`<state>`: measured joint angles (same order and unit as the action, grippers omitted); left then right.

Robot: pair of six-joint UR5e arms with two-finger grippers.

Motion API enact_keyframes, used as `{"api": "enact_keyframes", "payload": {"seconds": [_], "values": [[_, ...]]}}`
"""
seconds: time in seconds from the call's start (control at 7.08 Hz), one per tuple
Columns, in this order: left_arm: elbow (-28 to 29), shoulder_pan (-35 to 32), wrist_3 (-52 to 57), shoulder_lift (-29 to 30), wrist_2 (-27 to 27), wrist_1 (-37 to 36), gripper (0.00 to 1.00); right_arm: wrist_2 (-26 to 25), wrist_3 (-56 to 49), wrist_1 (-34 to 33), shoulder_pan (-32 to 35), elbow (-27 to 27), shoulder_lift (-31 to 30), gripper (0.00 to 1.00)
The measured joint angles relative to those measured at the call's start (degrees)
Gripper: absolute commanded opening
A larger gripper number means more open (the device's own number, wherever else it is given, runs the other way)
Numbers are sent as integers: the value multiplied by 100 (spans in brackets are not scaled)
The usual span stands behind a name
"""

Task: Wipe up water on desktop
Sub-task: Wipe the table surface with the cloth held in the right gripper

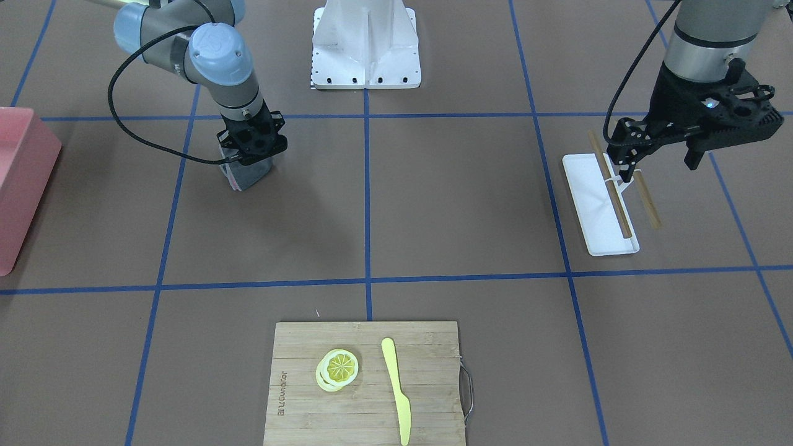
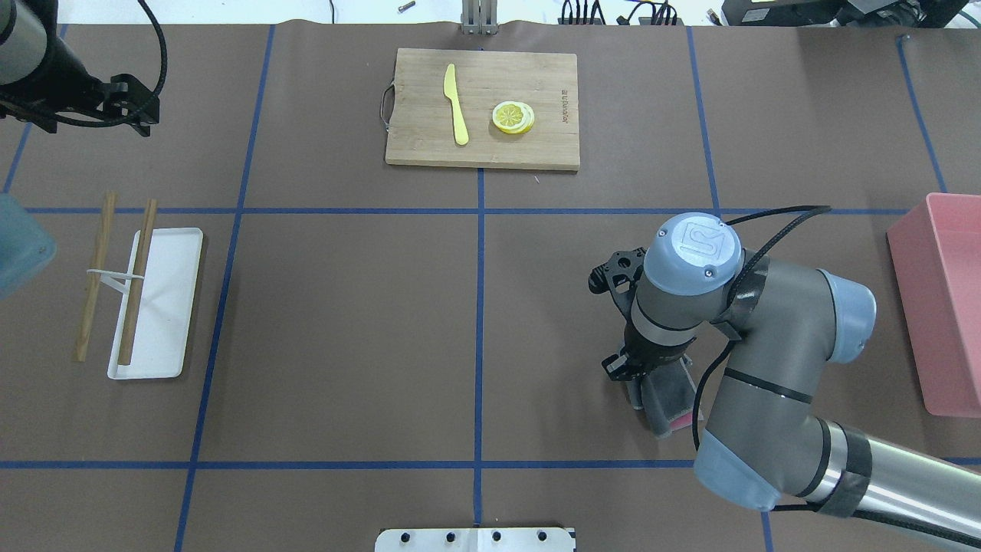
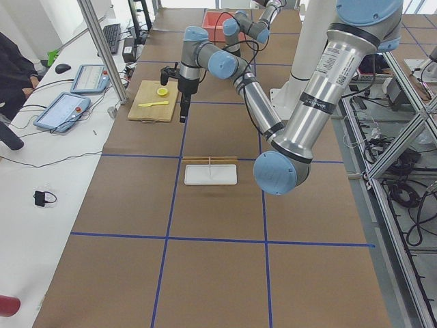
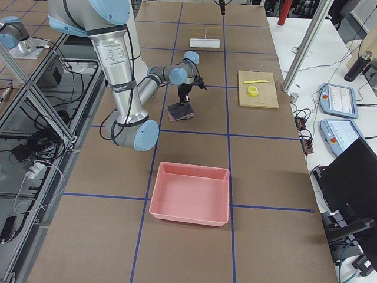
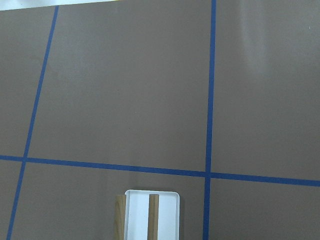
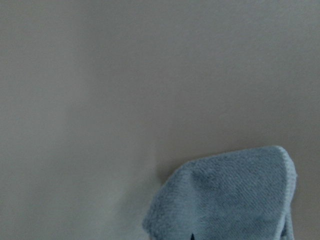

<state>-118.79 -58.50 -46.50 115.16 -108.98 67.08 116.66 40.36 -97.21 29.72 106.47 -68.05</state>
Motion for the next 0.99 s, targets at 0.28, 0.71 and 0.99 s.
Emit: {"api": "enact_keyframes", "payload": {"seconds": [0.28,0.71,0.99], "values": [[30,10,-31,26,-6,0,98,27,-234,168,536,-563,69,0],[48,14,-79,89,-9,-2,98,226,-1712,193,1599,-1383,82,0],[58,14,-100,98,-9,-2,98,300,-2147,194,1887,-1597,72,0]]}}
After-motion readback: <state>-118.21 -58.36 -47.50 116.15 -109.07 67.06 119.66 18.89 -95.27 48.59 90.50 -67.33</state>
